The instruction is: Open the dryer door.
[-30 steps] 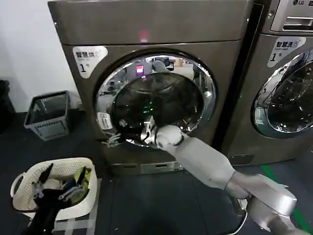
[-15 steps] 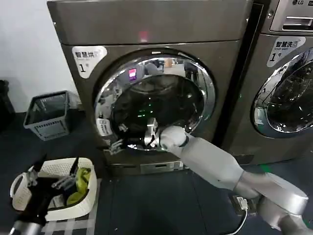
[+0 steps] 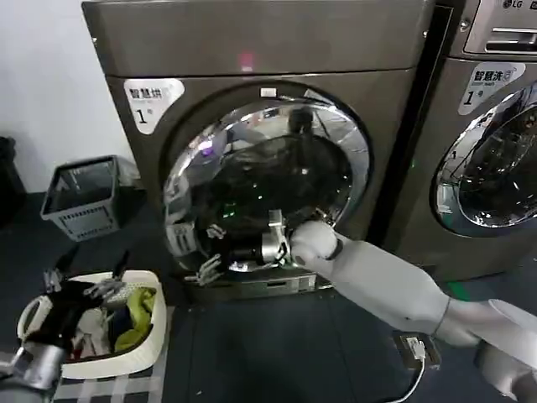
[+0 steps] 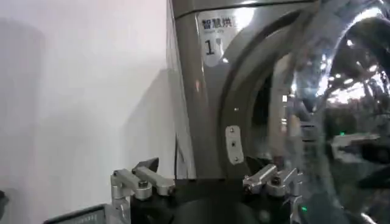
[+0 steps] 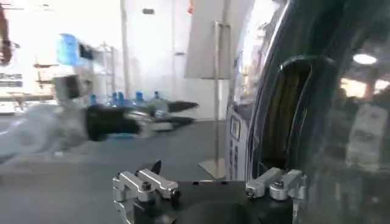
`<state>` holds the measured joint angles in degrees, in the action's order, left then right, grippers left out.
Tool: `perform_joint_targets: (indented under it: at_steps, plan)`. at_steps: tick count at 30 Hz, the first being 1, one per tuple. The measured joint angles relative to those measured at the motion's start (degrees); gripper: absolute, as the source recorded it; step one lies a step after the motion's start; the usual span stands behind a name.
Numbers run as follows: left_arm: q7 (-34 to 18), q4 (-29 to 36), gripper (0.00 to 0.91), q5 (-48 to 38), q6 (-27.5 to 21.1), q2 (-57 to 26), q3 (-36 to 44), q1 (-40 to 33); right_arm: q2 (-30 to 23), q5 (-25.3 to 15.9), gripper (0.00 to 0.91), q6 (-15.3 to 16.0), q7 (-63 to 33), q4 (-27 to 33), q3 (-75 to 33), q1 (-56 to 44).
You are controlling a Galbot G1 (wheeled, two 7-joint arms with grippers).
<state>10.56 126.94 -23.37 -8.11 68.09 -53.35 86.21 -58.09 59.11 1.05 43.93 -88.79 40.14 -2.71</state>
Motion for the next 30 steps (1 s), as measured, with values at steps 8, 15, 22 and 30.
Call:
perform_joint_targets:
  at_steps: [8,15,22,30]
  plan:
    - [-0.2,-3.2,0.907,-1.2,-0.5,-3.0,0.8,-3.3,4.5,2.8,0.907,-1.1,8.1,-3.5,1.4,0.2]
    - [0.4,-5.1,0.907,-1.7,-0.5,-5.3,3.2,-5.4,8.2,3.4,0.907,-1.1,13.4,-6.2,1.3,-0.5]
    - [0.9,-6.7,0.907,-2.0,-0.6,-7.9,6.8,-7.6,13.2,3.4,0.907,-0.8,18.6,-9.7,-0.2,-2.4]
    - [3.6,-8.2,0.907,-5.6,-0.1,-12.5,11.0,-10.1,18.4,3.1,0.907,-0.7,21.9,-13.4,-1.9,-4.6]
